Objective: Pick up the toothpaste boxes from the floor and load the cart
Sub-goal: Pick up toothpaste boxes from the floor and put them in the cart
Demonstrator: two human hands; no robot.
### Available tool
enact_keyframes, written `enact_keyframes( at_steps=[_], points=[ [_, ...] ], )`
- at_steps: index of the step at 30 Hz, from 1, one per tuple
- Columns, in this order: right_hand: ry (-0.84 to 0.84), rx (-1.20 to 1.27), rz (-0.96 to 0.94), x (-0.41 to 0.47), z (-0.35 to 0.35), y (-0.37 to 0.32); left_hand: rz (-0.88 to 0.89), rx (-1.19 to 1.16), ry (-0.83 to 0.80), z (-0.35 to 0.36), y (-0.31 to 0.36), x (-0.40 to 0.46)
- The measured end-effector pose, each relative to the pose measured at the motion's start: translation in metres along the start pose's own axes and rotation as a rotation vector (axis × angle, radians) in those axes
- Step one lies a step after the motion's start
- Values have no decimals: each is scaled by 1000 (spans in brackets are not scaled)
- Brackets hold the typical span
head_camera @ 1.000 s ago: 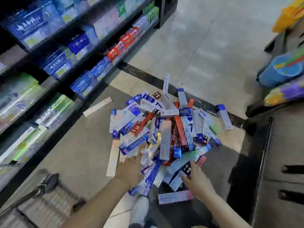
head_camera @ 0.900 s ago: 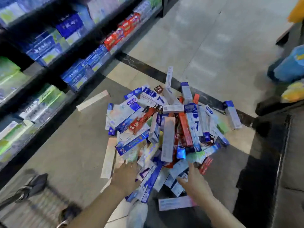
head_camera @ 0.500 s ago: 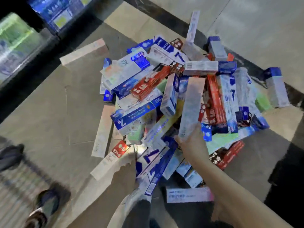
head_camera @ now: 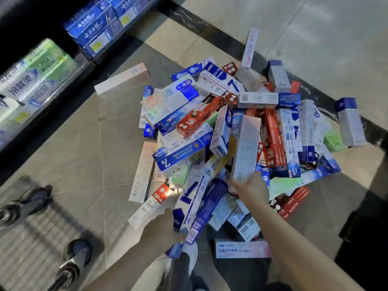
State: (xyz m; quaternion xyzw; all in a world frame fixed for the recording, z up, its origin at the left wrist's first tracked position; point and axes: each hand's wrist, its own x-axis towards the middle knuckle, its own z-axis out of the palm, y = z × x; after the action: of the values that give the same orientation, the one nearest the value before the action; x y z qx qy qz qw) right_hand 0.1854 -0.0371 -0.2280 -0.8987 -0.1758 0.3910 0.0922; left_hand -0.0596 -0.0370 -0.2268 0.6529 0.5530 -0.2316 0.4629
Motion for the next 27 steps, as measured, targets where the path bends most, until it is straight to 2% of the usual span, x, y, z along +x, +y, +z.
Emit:
enact_keyframes(
  at_steps=[7, 13, 17, 22, 27],
  points=[
    [-87, -66, -80, -123, -107, -29, -74, -170, 87, -94, 64, -77],
    [-108, -91, -160, -256, -221, -63, -24, -305, 180, -170, 132, -189],
    [-122, 52, -196, -334, -274, -71, 22, -350, 256, -209, 162, -286],
    [-129, 53, -369, -419, -321, -93, 86, -407, 277, -252, 170, -392],
    [-149, 1, -562, -480, -334, -125, 123, -531, 361, -286, 149, -471]
  ],
)
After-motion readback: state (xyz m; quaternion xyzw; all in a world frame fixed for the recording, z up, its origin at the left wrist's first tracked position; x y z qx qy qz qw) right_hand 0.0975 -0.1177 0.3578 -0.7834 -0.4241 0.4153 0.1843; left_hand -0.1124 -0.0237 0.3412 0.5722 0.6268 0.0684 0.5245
